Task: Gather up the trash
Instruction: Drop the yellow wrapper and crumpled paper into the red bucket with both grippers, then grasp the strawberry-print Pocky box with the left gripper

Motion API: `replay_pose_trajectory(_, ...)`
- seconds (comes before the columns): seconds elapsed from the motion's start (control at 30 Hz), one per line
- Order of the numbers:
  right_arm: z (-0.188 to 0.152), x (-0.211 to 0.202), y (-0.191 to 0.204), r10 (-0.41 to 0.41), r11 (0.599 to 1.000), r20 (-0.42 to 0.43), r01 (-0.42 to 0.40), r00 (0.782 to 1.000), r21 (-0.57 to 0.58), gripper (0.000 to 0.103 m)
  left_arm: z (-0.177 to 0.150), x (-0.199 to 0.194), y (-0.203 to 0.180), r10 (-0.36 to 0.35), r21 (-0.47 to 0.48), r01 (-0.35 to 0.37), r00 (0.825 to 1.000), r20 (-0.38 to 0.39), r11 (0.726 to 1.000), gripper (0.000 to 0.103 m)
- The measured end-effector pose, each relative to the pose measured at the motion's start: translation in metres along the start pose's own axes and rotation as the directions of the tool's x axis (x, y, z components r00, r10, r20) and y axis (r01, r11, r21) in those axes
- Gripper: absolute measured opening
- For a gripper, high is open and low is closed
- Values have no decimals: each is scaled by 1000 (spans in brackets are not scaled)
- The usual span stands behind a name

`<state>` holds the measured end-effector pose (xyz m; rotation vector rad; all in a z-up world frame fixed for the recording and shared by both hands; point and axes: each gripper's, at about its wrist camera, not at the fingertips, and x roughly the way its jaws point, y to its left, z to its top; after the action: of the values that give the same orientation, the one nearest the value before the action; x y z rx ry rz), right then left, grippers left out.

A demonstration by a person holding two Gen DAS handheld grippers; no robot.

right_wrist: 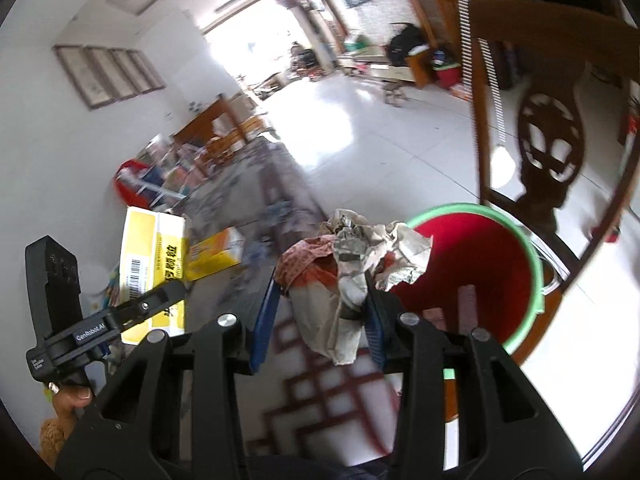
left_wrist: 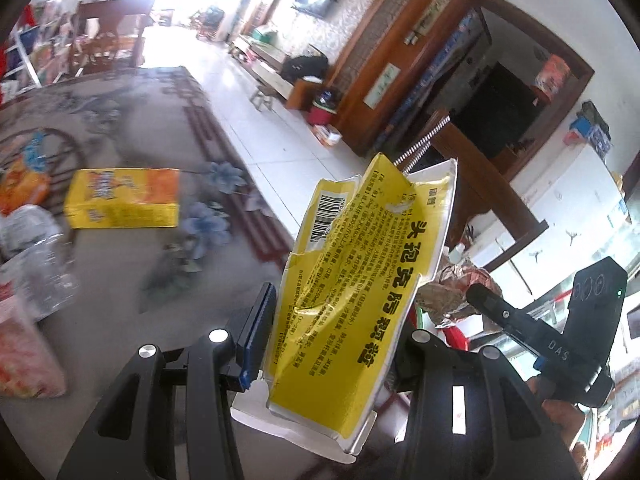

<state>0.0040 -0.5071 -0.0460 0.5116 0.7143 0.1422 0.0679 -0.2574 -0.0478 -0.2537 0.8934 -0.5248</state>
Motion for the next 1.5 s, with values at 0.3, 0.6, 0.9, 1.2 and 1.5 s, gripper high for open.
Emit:
replay_pose_trajectory(0.3, -9, 16, -41, -57, 994, -16, 59, 998, 97, 39, 10, 70, -41, -31, 82, 39, 994, -101, 996, 43)
replay_pose_trajectory(0.6, -16, 27, -54, -97, 988, -33, 101, 995, 115, 39, 11, 110, -68, -26, 161, 54, 985, -170, 986, 43)
replay_pose_trajectory(0.9, -14, 30, -61, -118, 984, -14, 119, 993, 134, 53, 13, 107, -67, -34, 140, 52, 991, -127, 989, 82)
replay_pose_trajectory(1.2, -10, 21, -46, -129, 987, -6, 129, 992, 99, 53, 19, 71, -55, -24, 128, 32, 998, -60, 991, 81)
replay_pose_trajectory(1.5, 7, -5, 3, -49, 998, 56, 47, 997, 41, 57, 18, 7, -37, 2, 118, -8, 999, 46, 993, 81)
